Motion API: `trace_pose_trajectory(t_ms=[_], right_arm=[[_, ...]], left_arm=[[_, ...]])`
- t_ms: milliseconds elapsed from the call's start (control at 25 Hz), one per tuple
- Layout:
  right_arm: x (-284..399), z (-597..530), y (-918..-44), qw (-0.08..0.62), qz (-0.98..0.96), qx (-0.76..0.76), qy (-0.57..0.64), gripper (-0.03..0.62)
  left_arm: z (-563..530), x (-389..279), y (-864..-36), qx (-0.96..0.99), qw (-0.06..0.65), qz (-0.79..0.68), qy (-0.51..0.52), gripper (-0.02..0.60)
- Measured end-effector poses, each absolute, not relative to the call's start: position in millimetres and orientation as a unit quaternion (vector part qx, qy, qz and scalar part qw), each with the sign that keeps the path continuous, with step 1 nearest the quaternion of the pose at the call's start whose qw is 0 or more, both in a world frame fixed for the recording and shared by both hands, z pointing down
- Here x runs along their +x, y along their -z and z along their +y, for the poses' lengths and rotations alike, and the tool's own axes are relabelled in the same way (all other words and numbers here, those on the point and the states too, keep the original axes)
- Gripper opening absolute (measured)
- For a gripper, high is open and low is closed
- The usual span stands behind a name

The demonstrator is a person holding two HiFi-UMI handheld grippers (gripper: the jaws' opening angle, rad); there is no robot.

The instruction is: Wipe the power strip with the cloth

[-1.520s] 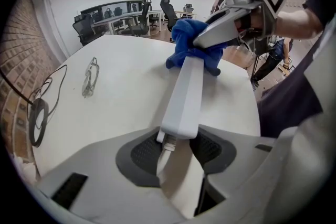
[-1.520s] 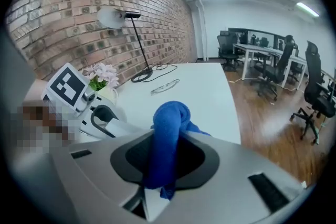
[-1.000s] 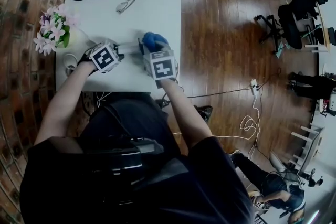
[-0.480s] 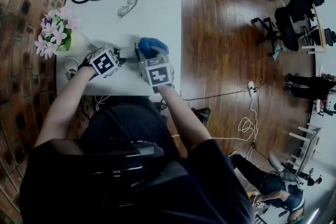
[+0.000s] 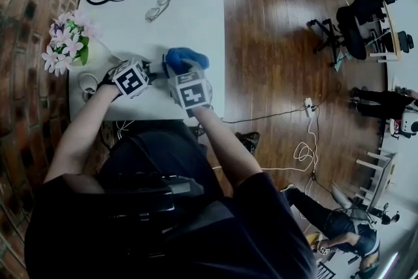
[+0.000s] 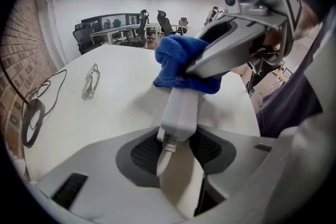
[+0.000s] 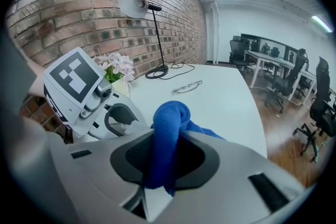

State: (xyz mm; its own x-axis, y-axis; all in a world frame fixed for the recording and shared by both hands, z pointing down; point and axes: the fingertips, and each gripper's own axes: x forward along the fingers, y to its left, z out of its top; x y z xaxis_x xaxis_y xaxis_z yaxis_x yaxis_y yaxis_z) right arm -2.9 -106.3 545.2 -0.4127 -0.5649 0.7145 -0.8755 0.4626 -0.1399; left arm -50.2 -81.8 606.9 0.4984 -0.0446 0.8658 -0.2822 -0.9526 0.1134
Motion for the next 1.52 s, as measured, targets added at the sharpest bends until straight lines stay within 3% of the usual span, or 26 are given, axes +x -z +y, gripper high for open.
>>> trace_pose_trajectory(t_ms=[760,1520], right_arm=[[-61,-96,-547,0.353,-0.820,0.370,-0.257,0.091],[-83,-90,-540,0.318,-0.839,0.310,-0.315,0.089]], left_arm=[[-82,-50,-607,0.866,0.100,-0.088,-0.482,0.179],[-79,-50,-605,0.872,0.093,-0.083,-0.473,0.179]])
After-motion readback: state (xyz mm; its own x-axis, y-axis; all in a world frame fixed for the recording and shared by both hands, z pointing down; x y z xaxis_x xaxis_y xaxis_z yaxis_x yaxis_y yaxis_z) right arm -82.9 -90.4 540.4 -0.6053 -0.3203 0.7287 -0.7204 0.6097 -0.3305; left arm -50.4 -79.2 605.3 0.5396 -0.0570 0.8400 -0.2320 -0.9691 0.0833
